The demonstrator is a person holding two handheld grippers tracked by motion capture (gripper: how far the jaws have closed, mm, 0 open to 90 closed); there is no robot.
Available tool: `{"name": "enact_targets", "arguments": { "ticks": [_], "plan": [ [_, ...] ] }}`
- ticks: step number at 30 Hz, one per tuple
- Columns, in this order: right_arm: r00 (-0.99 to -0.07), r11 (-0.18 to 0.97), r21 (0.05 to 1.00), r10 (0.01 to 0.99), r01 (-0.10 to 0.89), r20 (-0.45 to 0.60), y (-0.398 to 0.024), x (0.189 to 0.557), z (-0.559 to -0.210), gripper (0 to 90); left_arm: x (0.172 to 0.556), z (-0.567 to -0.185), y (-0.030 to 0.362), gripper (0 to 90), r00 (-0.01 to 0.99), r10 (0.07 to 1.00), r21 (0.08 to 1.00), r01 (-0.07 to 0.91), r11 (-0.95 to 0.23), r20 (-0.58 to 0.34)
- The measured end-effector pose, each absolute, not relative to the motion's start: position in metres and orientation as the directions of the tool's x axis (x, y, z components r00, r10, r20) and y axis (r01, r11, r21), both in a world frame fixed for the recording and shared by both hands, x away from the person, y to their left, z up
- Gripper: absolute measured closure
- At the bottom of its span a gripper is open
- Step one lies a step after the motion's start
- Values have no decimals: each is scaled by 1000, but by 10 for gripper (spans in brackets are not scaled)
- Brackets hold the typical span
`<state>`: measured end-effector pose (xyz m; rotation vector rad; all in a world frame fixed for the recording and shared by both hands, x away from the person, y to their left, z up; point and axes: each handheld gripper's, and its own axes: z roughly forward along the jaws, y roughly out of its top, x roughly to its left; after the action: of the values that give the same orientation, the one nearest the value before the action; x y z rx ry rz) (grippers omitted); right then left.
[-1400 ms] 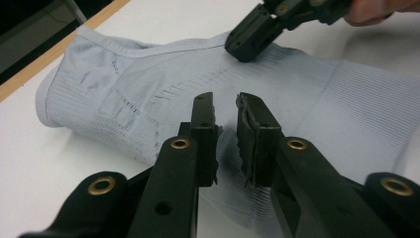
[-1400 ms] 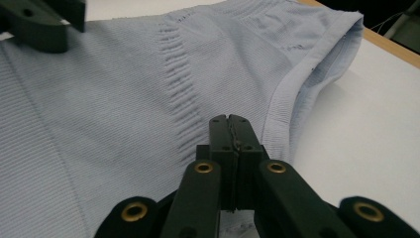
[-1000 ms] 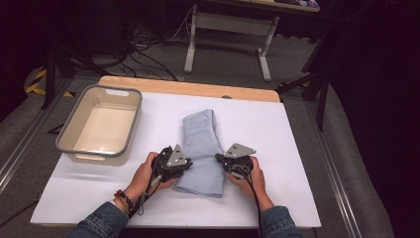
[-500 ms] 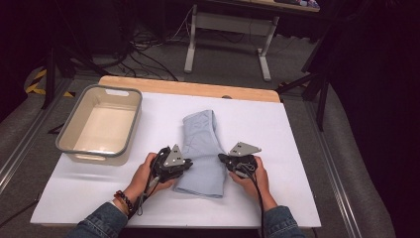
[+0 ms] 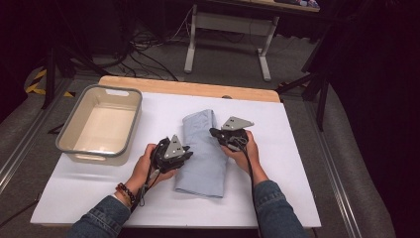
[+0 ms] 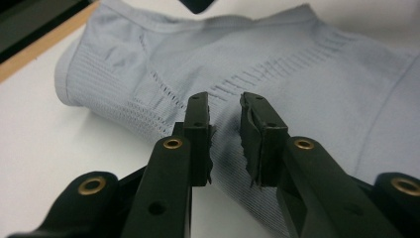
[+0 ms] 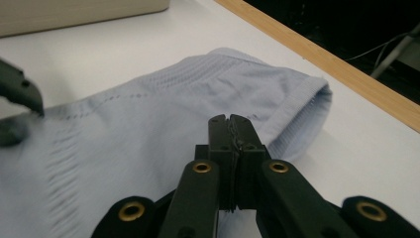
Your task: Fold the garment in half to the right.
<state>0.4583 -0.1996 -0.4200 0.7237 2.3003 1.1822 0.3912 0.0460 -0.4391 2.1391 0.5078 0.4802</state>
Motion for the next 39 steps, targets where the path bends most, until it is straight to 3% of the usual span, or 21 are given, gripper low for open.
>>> {"name": "enact_targets", "arguments": {
  "ticks": [9,12,21,31,39],
  "plan": [
    [-787,602,761,581,243,-208,-164,498,-434,900,398,-448,47,742,857,507,800,238,-551,94],
    [-794,597,758,580,262,-182,-162,507,-440,900,399,-450,48,742,857,507,792,247,-559,90],
    [-734,588,734,654,340,-183,-169,522,-454,900,400,-454,47,749,857,507,775,257,-577,94],
    [-634,509,758,755,408,-166,-186,527,-455,900,398,-454,46,763,855,507,776,249,-579,104],
    [-626,445,818,768,365,-139,-193,521,-438,900,403,-432,52,797,841,522,826,187,-532,146]
  ]
}}
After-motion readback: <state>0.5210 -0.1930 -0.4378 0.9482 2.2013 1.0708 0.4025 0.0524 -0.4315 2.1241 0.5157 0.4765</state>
